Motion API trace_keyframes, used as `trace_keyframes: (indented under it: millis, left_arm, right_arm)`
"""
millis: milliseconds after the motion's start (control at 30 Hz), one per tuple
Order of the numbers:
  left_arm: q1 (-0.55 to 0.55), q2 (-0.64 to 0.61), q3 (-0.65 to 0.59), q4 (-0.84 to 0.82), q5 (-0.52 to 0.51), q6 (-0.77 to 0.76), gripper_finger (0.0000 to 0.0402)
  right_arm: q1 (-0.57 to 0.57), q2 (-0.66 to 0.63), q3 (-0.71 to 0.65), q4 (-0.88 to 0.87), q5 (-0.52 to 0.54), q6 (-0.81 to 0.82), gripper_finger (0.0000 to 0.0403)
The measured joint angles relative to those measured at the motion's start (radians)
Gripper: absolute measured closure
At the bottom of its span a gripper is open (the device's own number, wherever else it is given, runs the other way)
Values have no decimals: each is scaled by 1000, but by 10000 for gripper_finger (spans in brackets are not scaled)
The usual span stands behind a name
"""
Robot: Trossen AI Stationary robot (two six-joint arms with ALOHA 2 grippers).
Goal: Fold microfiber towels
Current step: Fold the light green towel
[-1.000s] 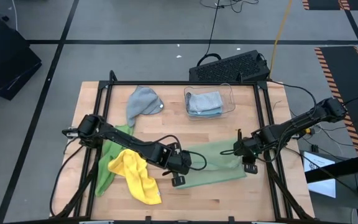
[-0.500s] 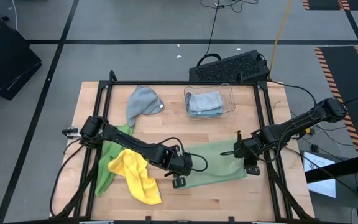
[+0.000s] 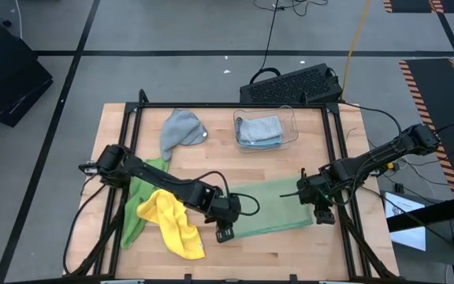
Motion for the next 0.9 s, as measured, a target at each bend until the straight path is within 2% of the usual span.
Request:
trace_keyframes:
  millis: [100,267,367,533,667,767,900]
  left_arm:
    - [0,-11,0,5,-50,-34,225]
    - [-10,7,-20,54,-58,-33,225]
    - [-14,10,-80,130,-47,-51,225]
    - [-9,10,-147,236,-47,-77,226]
    - [-6,10,-196,270,-47,-82,243]
    - [6,10,-238,263,-46,-104,262]
    - [20,10,-287,263,-29,-137,286]
  right_arm:
    - [0,0,0,37,56,-3,244]
    - [0,0,-4,98,151,-23,269]
    - [0,0,-52,164,154,-11,294]
    - [0,1,-177,341,122,133,353]
    - [2,0,-273,525,102,238,396]
    - [17,0,-335,631,105,313,396]
    - [50,0,-378,685,102,370,396]
